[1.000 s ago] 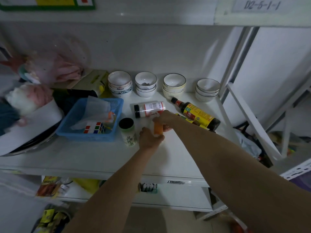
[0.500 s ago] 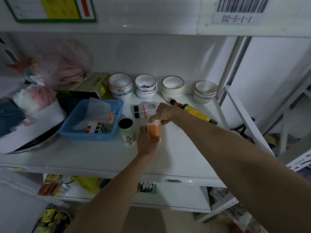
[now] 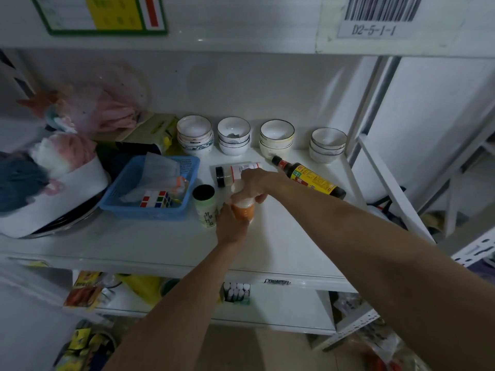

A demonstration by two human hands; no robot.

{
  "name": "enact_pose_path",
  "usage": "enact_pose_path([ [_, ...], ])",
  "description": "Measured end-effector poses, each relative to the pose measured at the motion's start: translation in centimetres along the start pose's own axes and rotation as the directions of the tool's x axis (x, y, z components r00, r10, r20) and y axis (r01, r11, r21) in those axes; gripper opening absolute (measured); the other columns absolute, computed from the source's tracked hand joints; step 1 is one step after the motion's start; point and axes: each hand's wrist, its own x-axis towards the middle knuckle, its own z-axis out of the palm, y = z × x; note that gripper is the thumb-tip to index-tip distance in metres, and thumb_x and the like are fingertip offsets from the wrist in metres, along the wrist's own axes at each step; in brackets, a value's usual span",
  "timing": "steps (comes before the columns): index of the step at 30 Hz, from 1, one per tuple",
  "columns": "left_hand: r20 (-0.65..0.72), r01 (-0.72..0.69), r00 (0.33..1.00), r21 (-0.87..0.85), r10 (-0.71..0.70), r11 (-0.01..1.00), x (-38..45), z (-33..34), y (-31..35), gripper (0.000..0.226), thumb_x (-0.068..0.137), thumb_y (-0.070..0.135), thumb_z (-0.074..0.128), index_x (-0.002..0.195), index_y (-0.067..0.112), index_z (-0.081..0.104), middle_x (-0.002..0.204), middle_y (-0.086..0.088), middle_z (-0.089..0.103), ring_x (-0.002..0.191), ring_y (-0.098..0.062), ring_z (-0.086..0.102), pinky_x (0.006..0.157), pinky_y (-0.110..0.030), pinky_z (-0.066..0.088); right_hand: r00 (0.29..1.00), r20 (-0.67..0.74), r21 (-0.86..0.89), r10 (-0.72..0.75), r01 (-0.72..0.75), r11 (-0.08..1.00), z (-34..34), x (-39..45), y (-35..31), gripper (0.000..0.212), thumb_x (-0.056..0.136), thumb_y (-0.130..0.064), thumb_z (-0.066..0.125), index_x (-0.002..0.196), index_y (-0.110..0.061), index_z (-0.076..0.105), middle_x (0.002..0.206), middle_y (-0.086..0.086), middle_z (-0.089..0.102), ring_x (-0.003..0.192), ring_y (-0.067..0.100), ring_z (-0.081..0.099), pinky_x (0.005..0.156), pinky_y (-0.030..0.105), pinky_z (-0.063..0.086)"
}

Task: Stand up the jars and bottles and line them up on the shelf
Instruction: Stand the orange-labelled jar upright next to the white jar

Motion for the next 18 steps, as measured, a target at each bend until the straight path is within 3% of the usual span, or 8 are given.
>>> enact_pose_path([
  [6, 0.065, -0.015, 0.998, 0.012, 0.014, 1.000, 0.1, -0.3, -0.3, 0.063, 0.081, 0.017, 0.066, 0.138, 0.004, 0.043, 0.133, -0.017, 0.058, 0.121, -0.035, 0.056, 0.099, -0.042, 0.048, 0.999, 0.046, -0.044, 0.005, -0.003, 0.999, -0.8, -0.3, -0.6, 0.073, 0.074, -0.048, 0.077, 0.129, -0.007, 0.051, 0.120, 0.010, 0.065, 0.088, 0.024, 0.075, 0.089, 0.040, 0.059],
  [12, 0.133, -0.001, 0.991, 0.016, -0.001, 1.000, 0.4, -0.4, -0.4, 0.060, 0.081, 0.015, 0.064, 0.136, 0.006, 0.043, 0.131, -0.016, 0.059, 0.119, -0.034, 0.057, 0.098, -0.041, 0.048, 1.000, 0.013, -0.052, 0.022, -0.021, 0.998, -0.6, -0.3, -0.1, 0.070, 0.076, -0.055, 0.072, 0.123, -0.006, 0.055, 0.113, 0.010, 0.069, 0.083, 0.022, 0.077, 0.086, 0.039, 0.060],
  [16, 0.081, -0.030, 0.996, -0.048, 0.034, 0.998, 0.6, -0.4, -0.7, 0.053, 0.082, 0.015, 0.062, 0.133, 0.009, 0.049, 0.128, -0.012, 0.061, 0.119, -0.029, 0.058, 0.102, -0.044, 0.047, 0.999, 0.027, 0.018, 0.025, -0.026, 1.000, -1.3, -0.1, 0.1, 0.078, 0.075, -0.062, 0.068, 0.124, -0.003, 0.054, 0.116, 0.014, 0.066, 0.088, 0.027, 0.074, 0.086, 0.041, 0.060],
  [18, 0.032, -0.034, 0.999, -0.086, 0.037, 0.996, 0.6, -0.6, -0.4, 0.039, 0.088, 0.012, 0.055, 0.126, 0.006, 0.054, 0.123, -0.013, 0.064, 0.115, -0.029, 0.060, 0.098, -0.040, 0.048, 0.998, -0.062, 0.040, 0.027, -0.024, 0.999, -2.3, 0.0, 0.4, 0.065, 0.083, -0.057, 0.062, 0.112, 0.001, 0.058, 0.102, 0.018, 0.069, 0.082, 0.027, 0.072, 0.083, 0.039, 0.060],
])
